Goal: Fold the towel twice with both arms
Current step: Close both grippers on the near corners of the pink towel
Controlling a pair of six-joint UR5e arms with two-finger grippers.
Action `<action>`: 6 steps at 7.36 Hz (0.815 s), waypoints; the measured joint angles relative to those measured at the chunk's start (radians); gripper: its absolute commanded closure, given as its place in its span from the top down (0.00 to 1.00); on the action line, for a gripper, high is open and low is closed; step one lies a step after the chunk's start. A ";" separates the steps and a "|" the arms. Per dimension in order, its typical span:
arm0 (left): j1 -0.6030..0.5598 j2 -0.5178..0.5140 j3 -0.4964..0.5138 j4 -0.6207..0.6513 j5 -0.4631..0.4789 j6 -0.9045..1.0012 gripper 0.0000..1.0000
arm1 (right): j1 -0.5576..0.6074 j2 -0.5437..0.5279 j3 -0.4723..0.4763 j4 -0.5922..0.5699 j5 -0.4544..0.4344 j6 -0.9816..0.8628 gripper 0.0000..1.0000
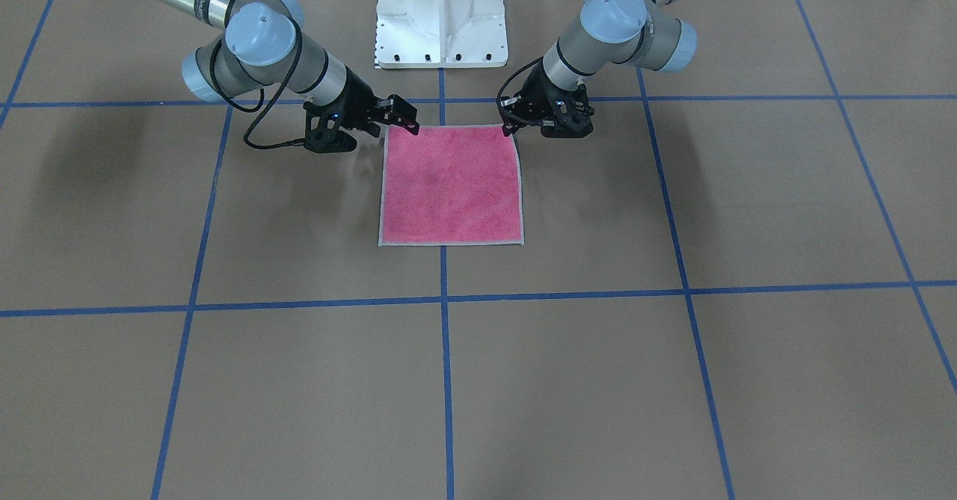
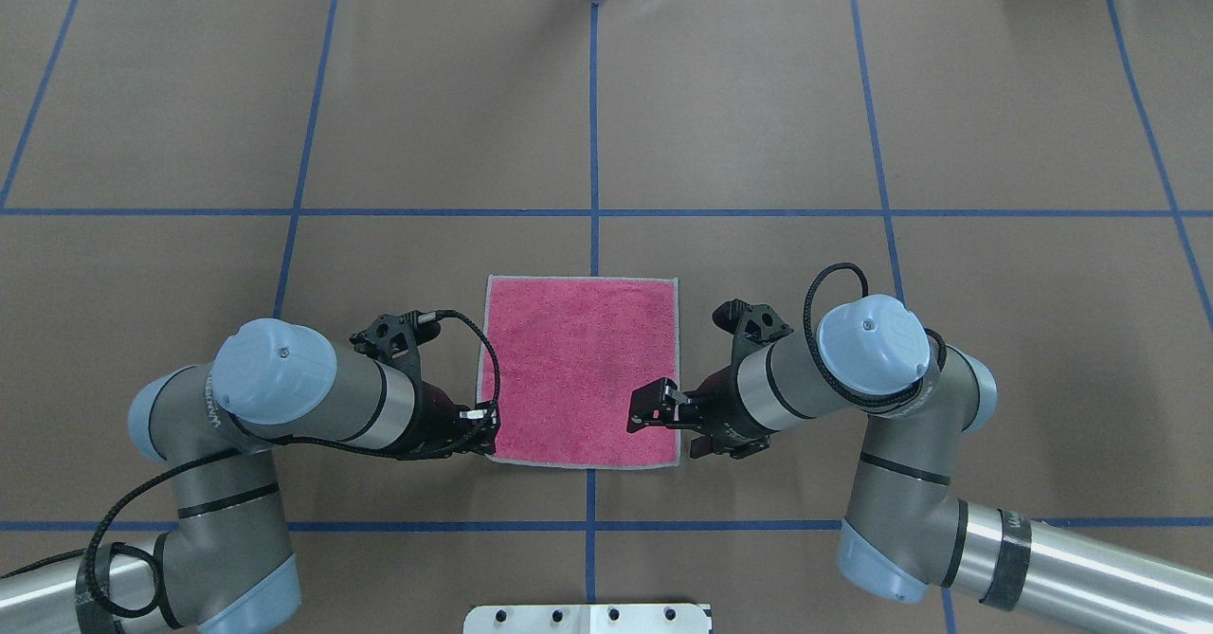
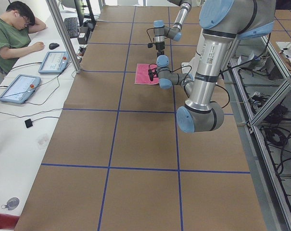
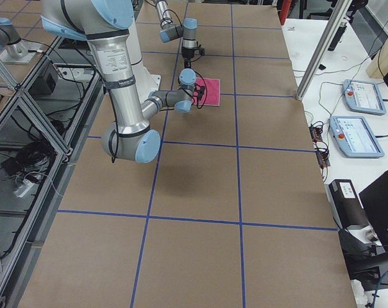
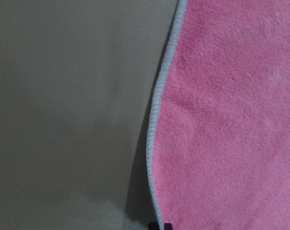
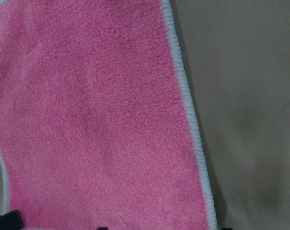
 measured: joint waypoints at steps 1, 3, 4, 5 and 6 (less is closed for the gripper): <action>0.000 0.000 0.000 0.000 0.000 0.000 0.00 | -0.001 -0.001 -0.001 0.000 0.000 0.002 0.48; 0.000 -0.001 0.001 0.000 0.000 0.000 0.00 | -0.005 -0.005 0.000 0.000 0.001 0.002 0.51; 0.000 -0.001 0.001 0.000 0.000 0.000 0.00 | -0.004 -0.007 0.002 0.001 0.003 0.002 0.63; 0.000 -0.001 0.000 0.000 0.000 0.000 0.00 | -0.003 -0.009 0.007 0.003 0.005 0.002 0.79; 0.000 -0.001 0.000 0.000 0.000 0.000 0.00 | 0.000 -0.009 0.013 0.004 0.006 0.001 0.81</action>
